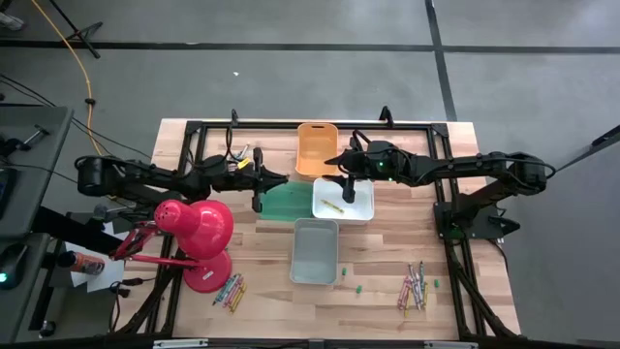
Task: Sort crayons
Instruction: Put the yellow crayon into the white bin
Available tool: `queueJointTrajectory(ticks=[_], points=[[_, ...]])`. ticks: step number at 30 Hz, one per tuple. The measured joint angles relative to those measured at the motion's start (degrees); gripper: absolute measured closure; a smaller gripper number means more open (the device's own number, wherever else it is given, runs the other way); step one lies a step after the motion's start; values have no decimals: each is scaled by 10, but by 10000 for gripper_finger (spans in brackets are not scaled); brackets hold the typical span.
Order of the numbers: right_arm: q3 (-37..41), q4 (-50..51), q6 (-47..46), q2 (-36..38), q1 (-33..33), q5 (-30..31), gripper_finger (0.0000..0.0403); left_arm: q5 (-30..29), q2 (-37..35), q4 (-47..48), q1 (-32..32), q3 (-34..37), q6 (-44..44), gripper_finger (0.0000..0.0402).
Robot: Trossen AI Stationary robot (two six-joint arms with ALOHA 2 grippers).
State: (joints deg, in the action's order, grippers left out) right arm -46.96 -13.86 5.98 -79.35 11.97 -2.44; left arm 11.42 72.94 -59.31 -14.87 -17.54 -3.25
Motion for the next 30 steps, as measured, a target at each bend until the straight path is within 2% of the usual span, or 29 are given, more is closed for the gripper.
queueJointTrajectory(ticks=[4, 11, 17, 25, 30], points=[[0, -12, 3, 0, 0, 0, 210, -2, 45, -8, 14, -46, 5, 401], [0, -31, 4, 0, 0, 7, 210, -1, 203, -1, 46, -153, -19, 401], [0, -14, 5, 0, 0, 7, 210, -1, 292, -1, 59, -209, -55, 401], [0, 4, 5, 0, 0, 7, 210, 0, 316, 3, 60, -223, -64, 395], [0, 4, 5, 0, 0, 7, 210, -1, 303, 33, 60, -223, -60, 353]])
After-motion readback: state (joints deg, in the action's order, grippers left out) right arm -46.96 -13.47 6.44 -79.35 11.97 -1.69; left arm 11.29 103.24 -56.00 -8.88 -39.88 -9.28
